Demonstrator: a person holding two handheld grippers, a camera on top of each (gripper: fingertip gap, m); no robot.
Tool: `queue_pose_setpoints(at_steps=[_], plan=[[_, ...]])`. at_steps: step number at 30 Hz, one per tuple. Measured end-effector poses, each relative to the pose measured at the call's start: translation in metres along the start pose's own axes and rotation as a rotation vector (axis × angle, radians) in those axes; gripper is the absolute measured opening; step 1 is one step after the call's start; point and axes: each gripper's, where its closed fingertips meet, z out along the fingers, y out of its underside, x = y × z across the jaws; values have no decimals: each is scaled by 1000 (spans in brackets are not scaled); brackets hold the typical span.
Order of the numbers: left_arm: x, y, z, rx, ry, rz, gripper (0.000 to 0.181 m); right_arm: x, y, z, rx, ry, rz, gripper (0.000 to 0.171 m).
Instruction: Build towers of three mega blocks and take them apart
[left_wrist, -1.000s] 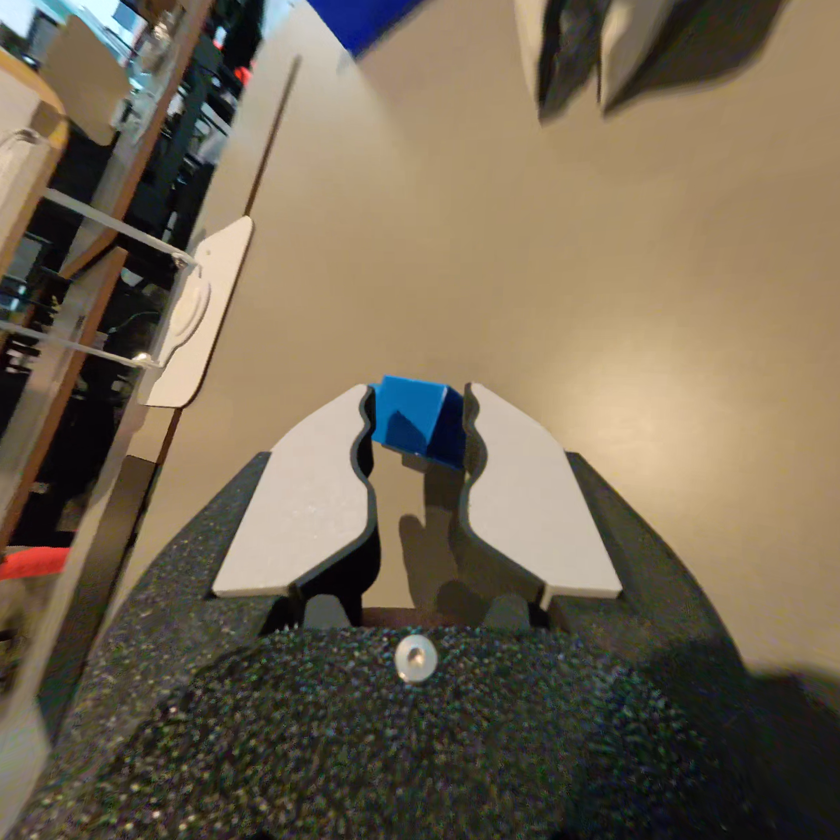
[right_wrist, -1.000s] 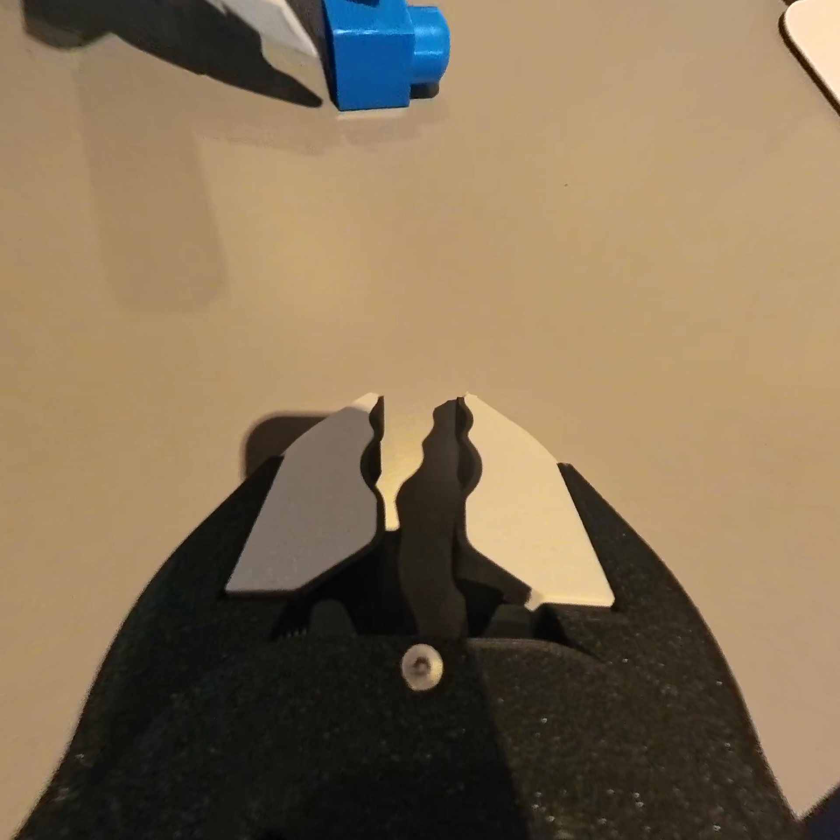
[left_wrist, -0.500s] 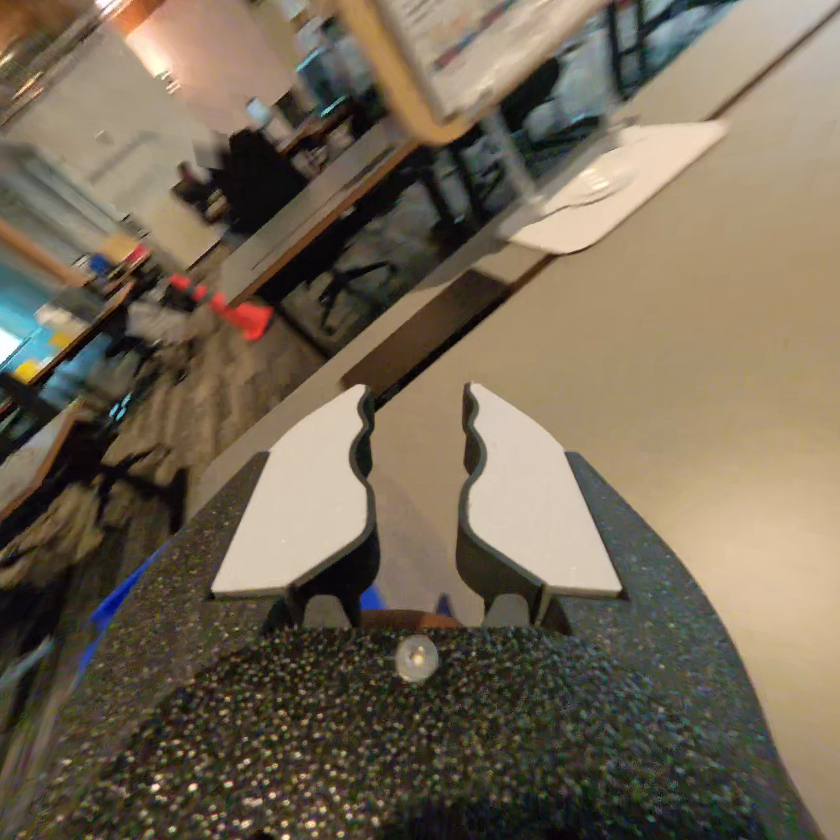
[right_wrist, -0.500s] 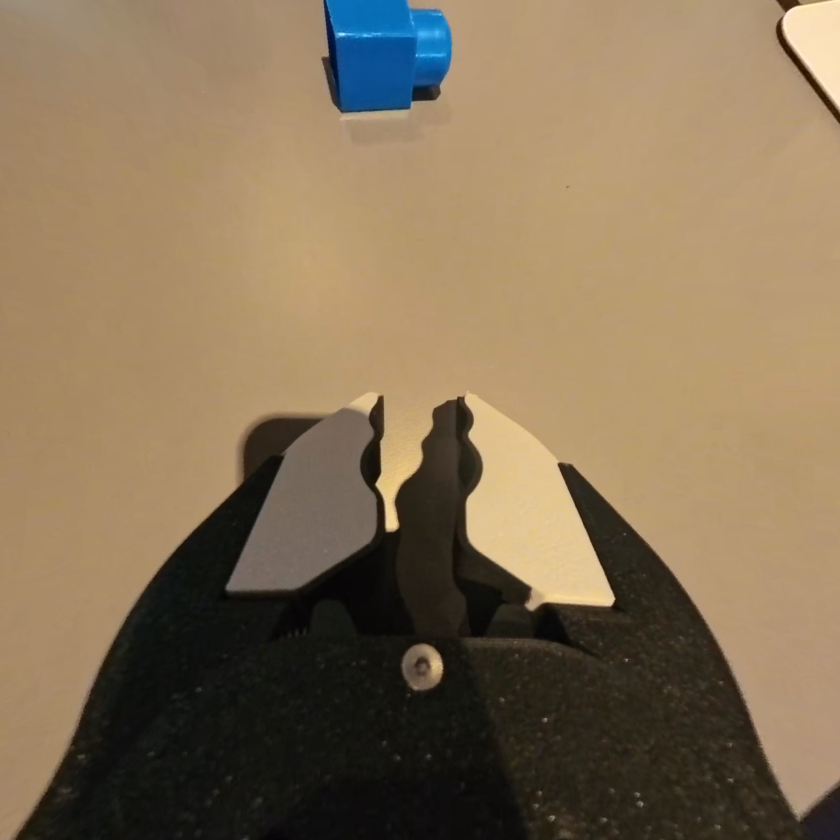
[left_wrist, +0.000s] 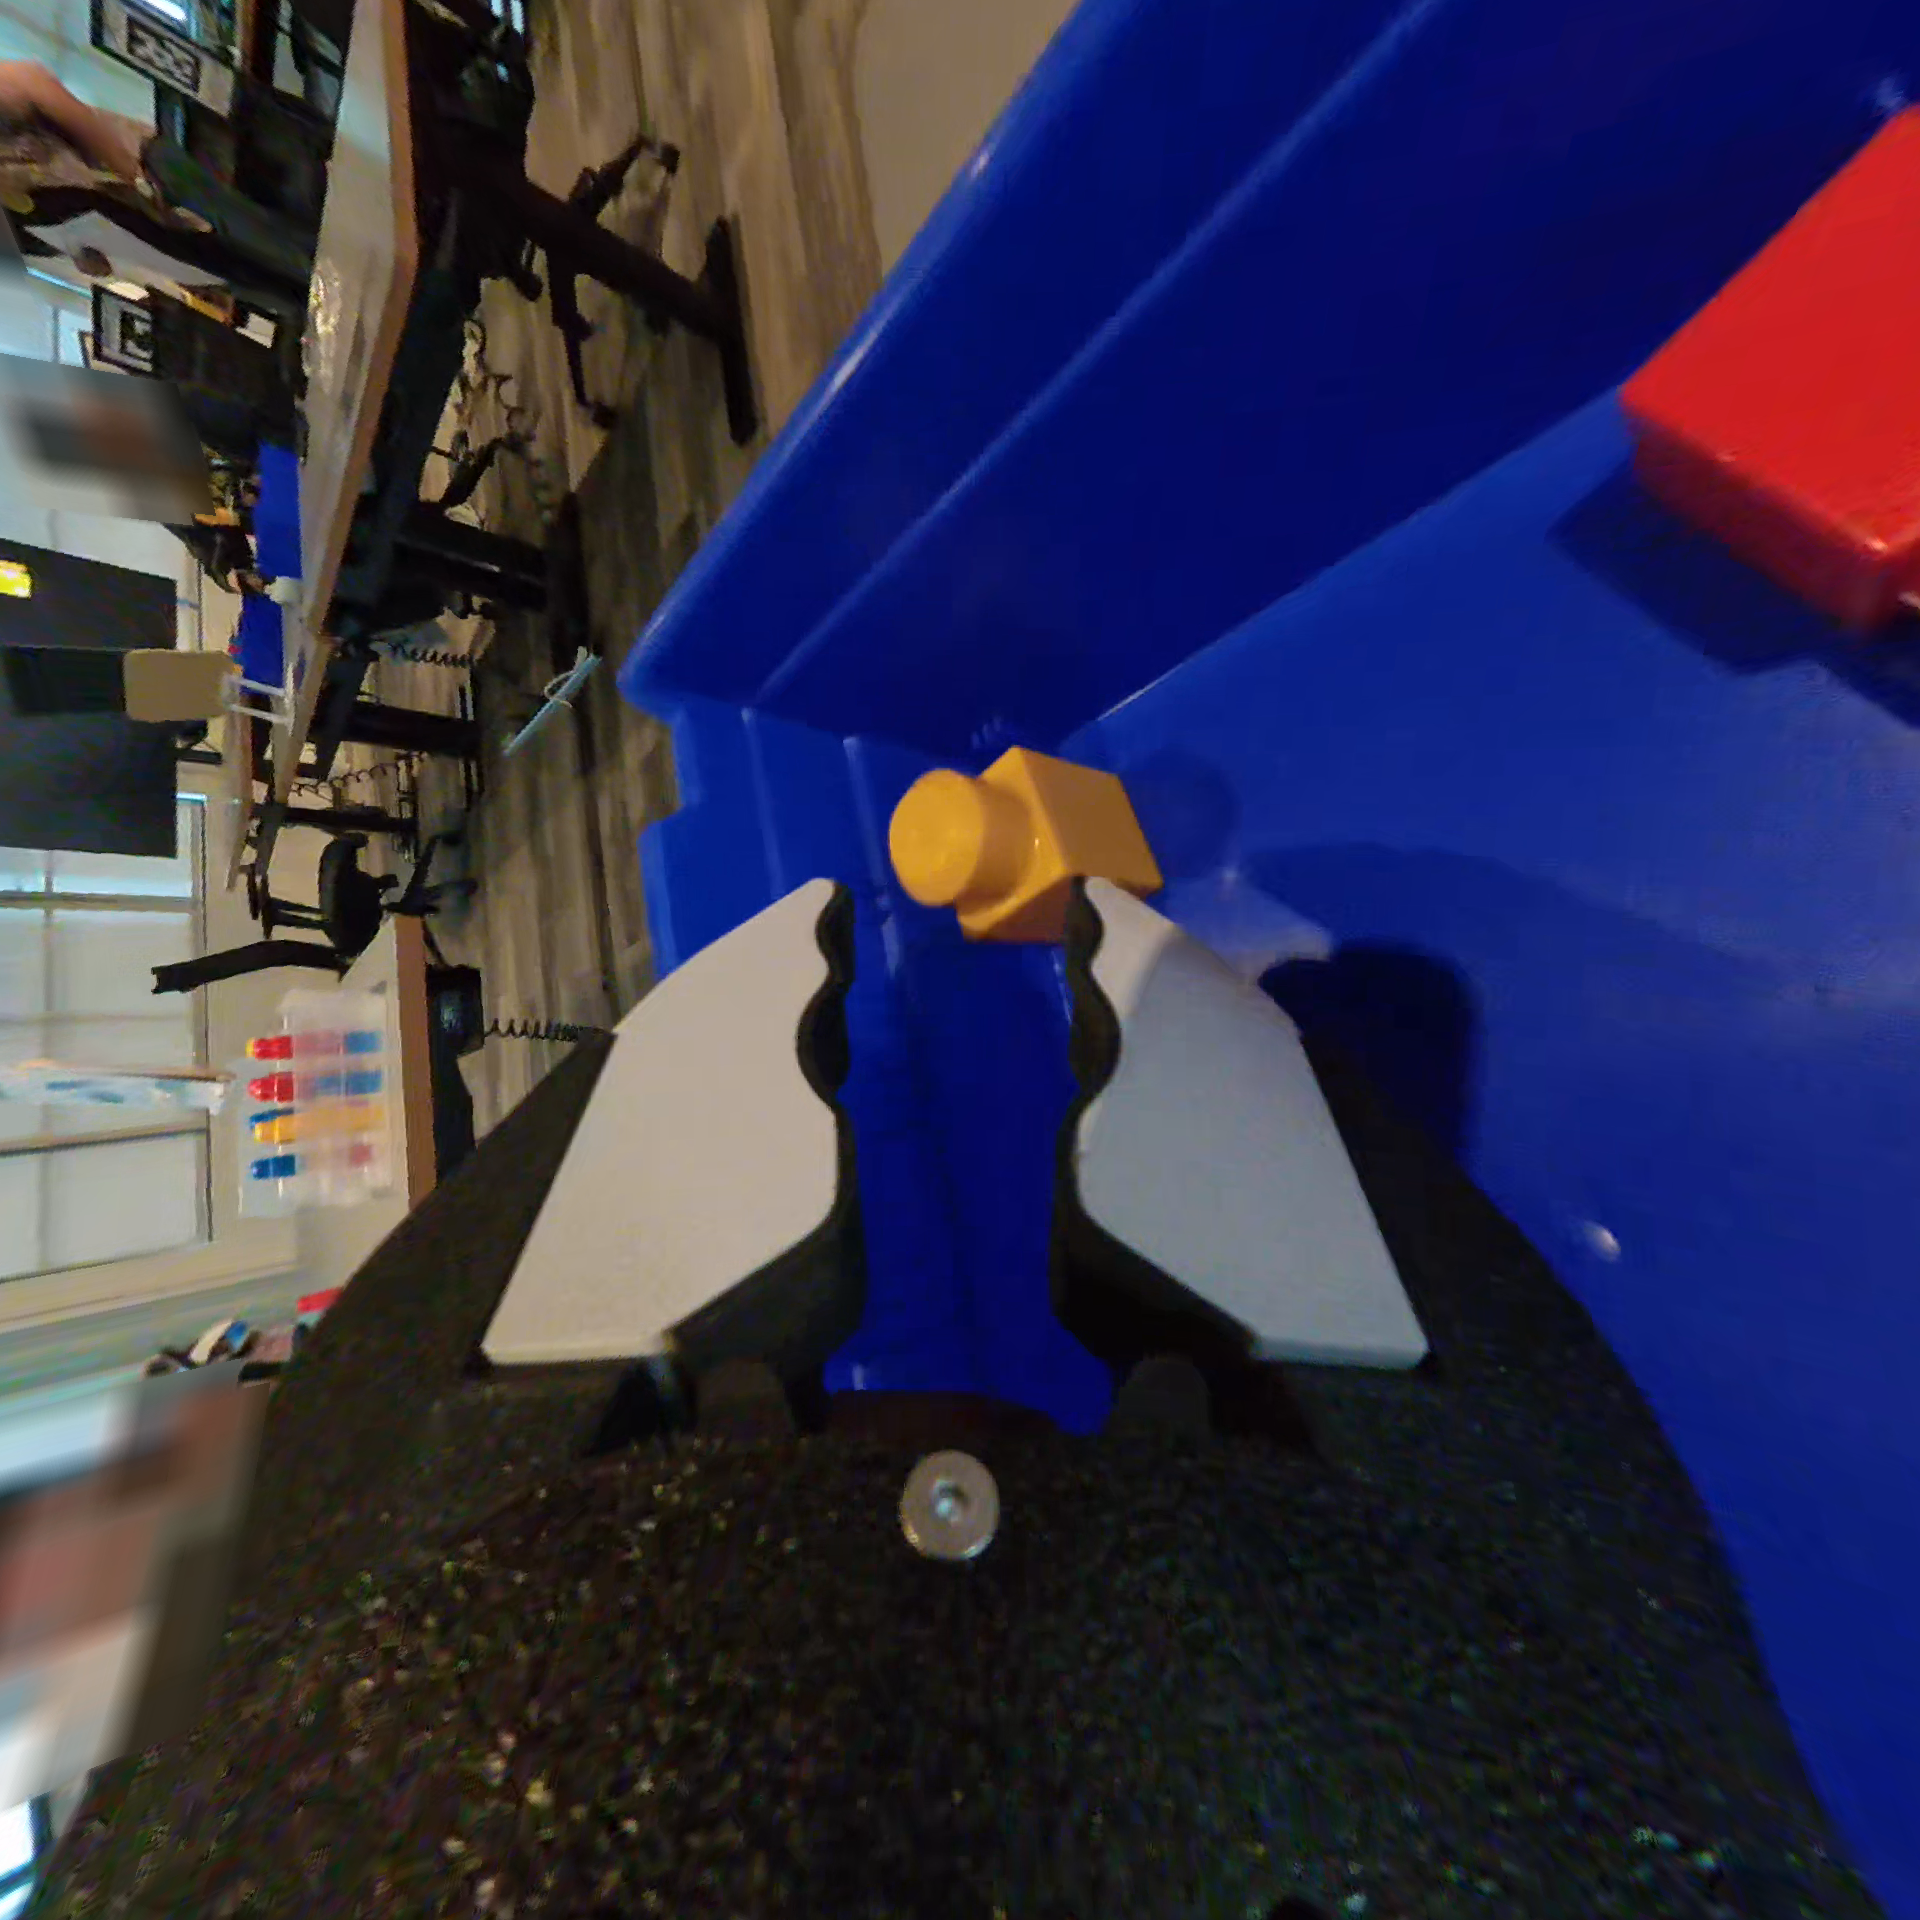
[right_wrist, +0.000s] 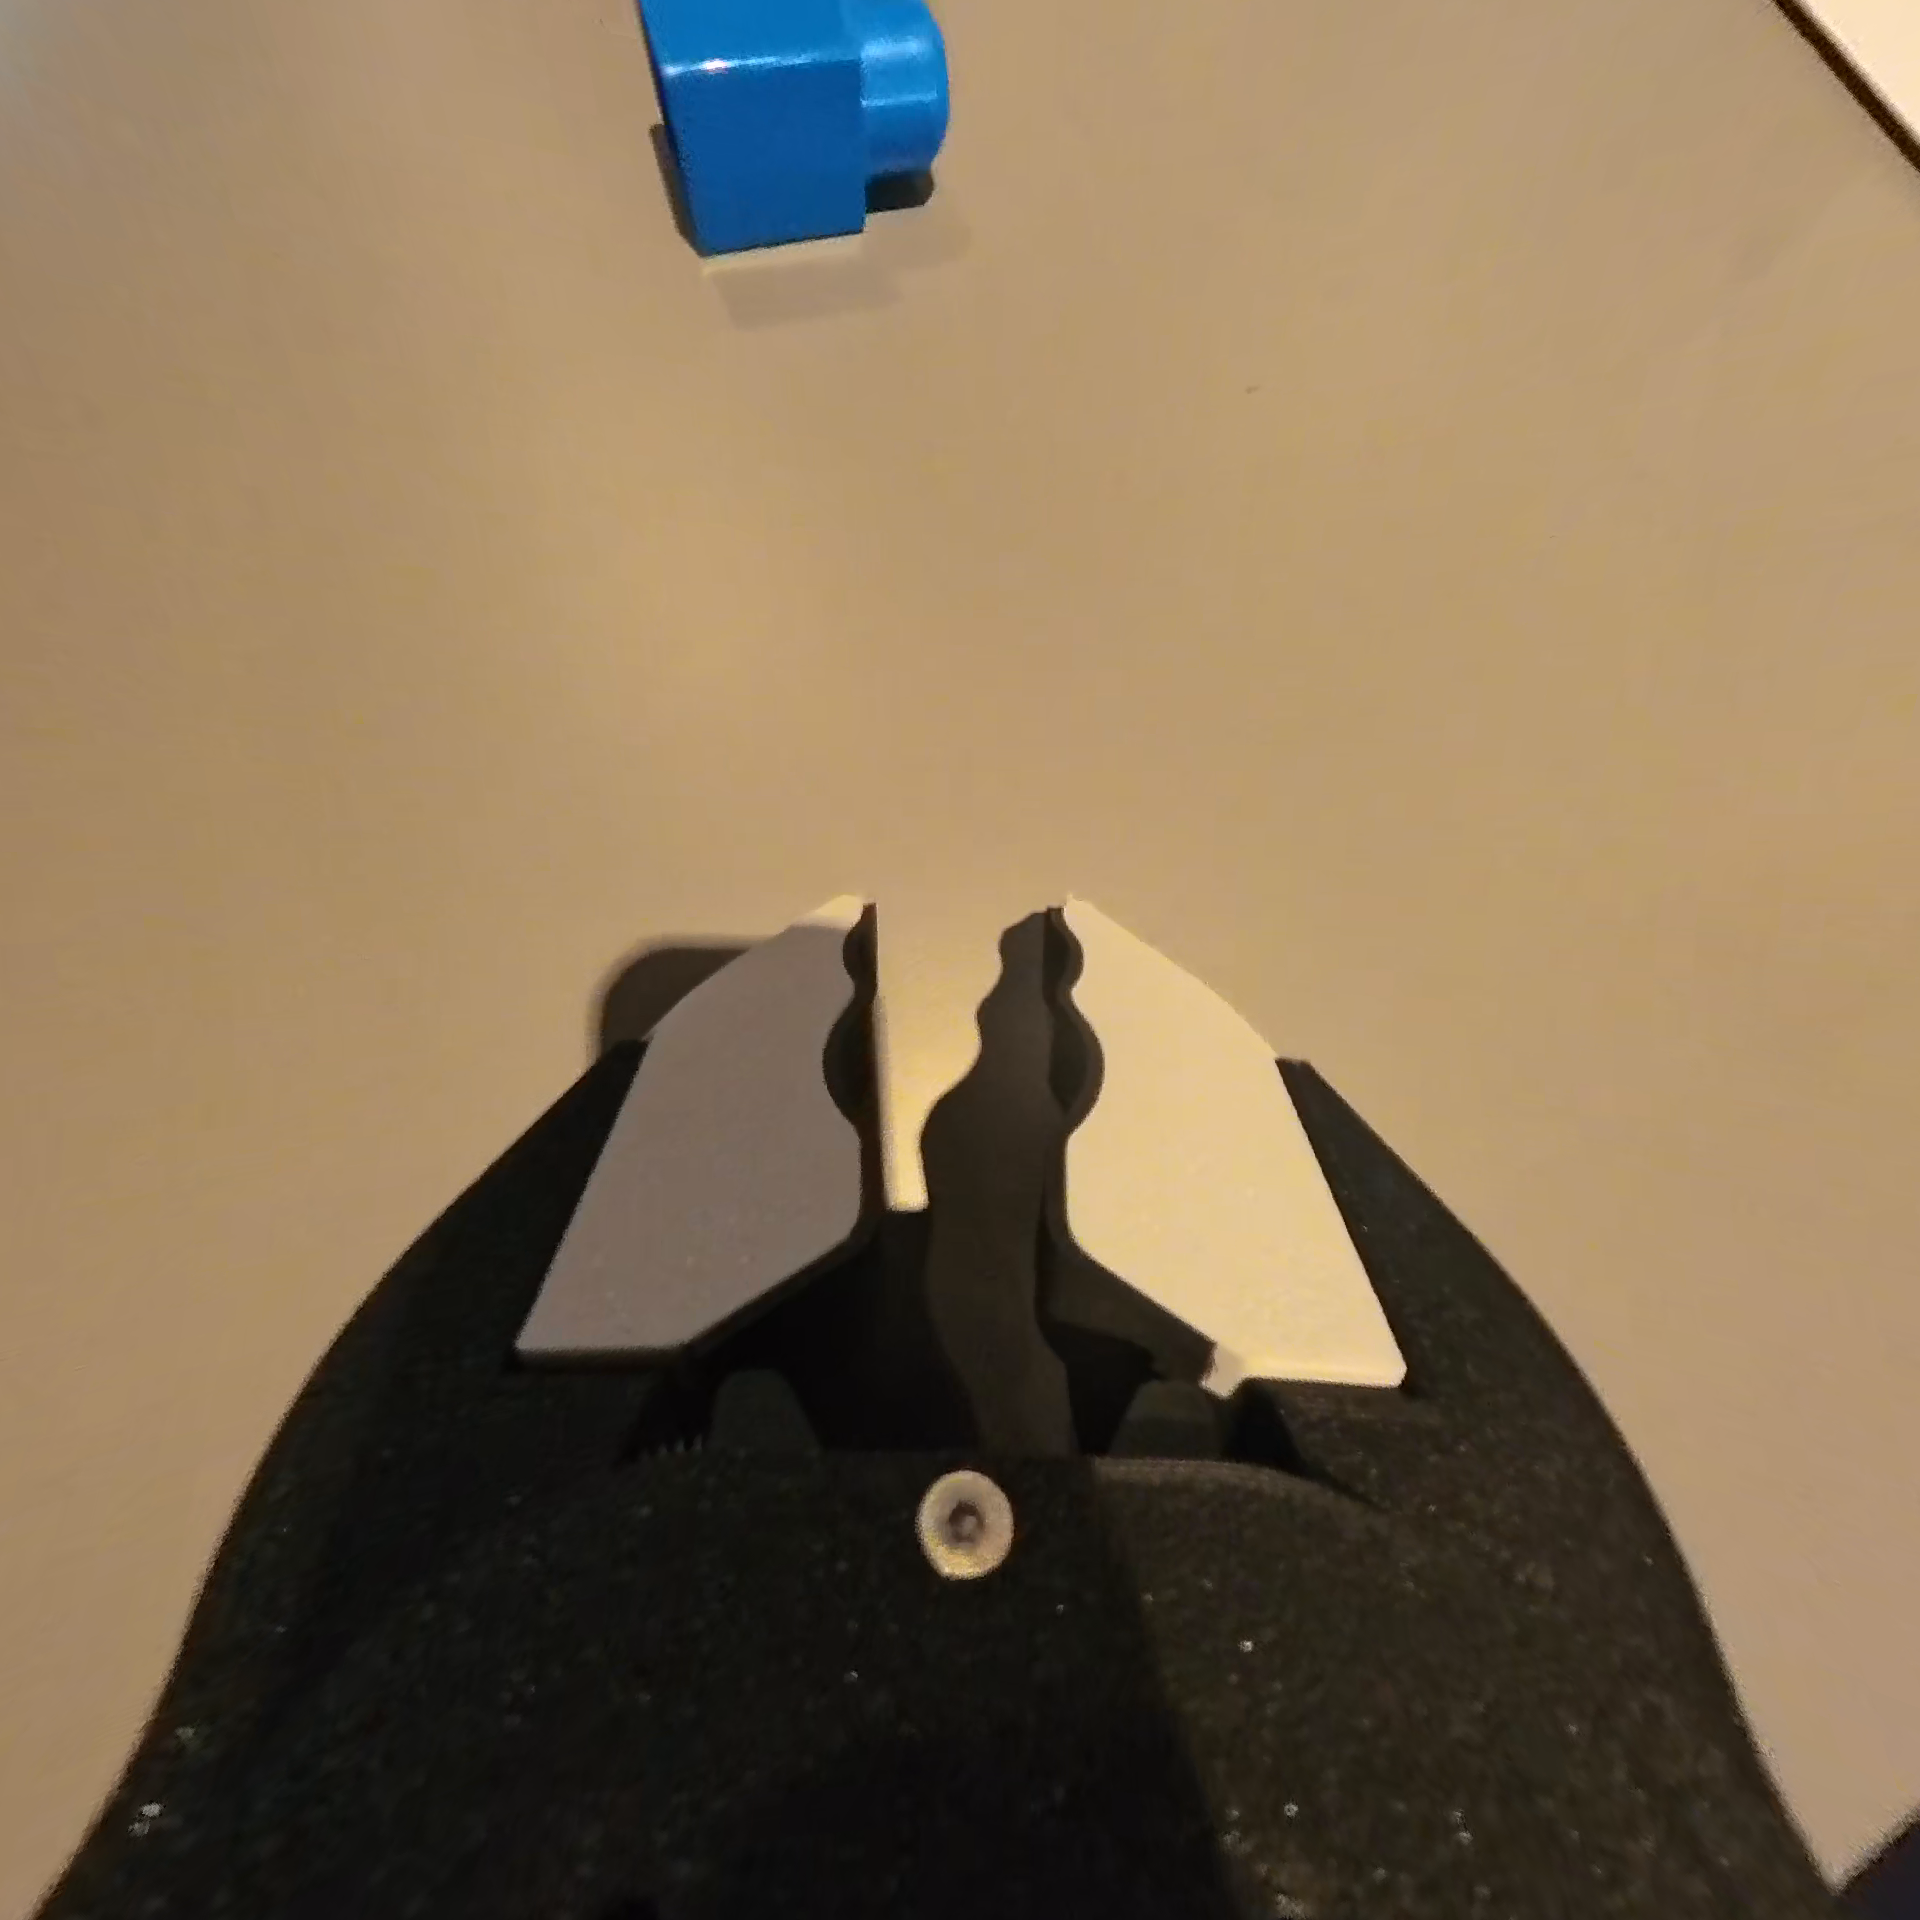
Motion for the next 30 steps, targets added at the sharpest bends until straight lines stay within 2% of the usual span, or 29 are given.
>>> queue_pose_setpoints(at_steps=[5, 8, 12, 16, 21, 24, 27, 30], plan=[[0, 0, 32, -84, 12, 92, 38, 3, 1, 1, -9, 1, 26, 30], [0, 0, 41, -119, 18, 64, 44, 4, 1, 2, -13, -4, 37, 29], [2, -2, 38, -135, 18, 49, 39, 3, 1, 2, -13, -9, 36, 28], [15, -9, 21, -105, 114, 27, 34, 3, 1, 2, -12, -10, 29, 27], [8, -25, 5, -16, 139, -87, 34, 1, 1, 1, -9, -13, 19, 27], [5, -22, 12, -41, 159, -141, 40, 1, 0, 1, -7, -10, 15, 27], [24, -7, 24, -138, 271, -181, 47, 1, 0, 1, -6, -5, 16, 27], [30, -8, 28, -107, 273, -197, 42, 1, 0, 0, -2, 0, 11, 28]])
